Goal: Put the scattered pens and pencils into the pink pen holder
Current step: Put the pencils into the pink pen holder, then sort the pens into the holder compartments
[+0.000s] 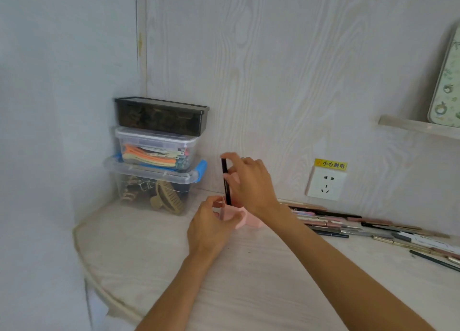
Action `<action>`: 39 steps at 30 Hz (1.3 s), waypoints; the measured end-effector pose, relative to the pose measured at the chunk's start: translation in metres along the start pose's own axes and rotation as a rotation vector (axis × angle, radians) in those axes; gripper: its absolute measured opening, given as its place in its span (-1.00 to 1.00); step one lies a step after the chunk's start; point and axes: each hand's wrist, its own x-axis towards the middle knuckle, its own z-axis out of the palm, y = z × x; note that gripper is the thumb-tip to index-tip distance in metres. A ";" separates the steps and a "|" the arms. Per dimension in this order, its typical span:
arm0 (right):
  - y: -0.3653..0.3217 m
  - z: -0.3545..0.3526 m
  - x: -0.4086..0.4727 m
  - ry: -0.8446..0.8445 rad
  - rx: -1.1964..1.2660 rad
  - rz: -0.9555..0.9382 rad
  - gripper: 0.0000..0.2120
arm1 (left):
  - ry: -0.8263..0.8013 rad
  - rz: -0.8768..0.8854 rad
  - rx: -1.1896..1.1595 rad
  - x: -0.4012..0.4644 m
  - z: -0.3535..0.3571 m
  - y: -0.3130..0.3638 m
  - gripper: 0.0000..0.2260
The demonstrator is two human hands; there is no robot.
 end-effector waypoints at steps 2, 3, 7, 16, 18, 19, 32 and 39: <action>0.002 0.007 0.003 -0.036 -0.080 -0.037 -0.63 | -0.002 -0.003 0.013 0.001 0.002 -0.001 -0.44; 0.003 0.010 0.006 -0.045 -0.097 -0.047 -0.65 | -0.005 -0.005 0.018 0.002 0.003 -0.001 -0.43; 0.010 0.016 0.010 -0.155 -0.179 -0.070 -0.64 | -0.023 -0.021 0.060 0.002 0.004 0.001 -0.40; 0.053 -0.032 -0.013 0.023 -0.100 -0.060 -0.69 | 0.086 0.042 0.083 -0.003 -0.006 0.008 -0.44; 0.084 -0.046 -0.040 0.111 -0.016 0.077 -0.74 | 0.131 0.165 0.120 -0.008 -0.007 0.011 -0.57; 0.099 -0.050 -0.056 0.141 0.027 0.184 -0.75 | 0.139 0.244 0.162 -0.010 -0.008 0.012 -0.62; 0.163 -0.041 -0.143 -0.126 0.218 0.593 -0.80 | -0.222 0.828 0.537 -0.038 0.071 0.053 -0.77; 0.163 -0.044 -0.144 -0.172 0.342 0.528 -0.70 | -0.236 0.695 0.553 -0.032 0.080 0.043 -0.67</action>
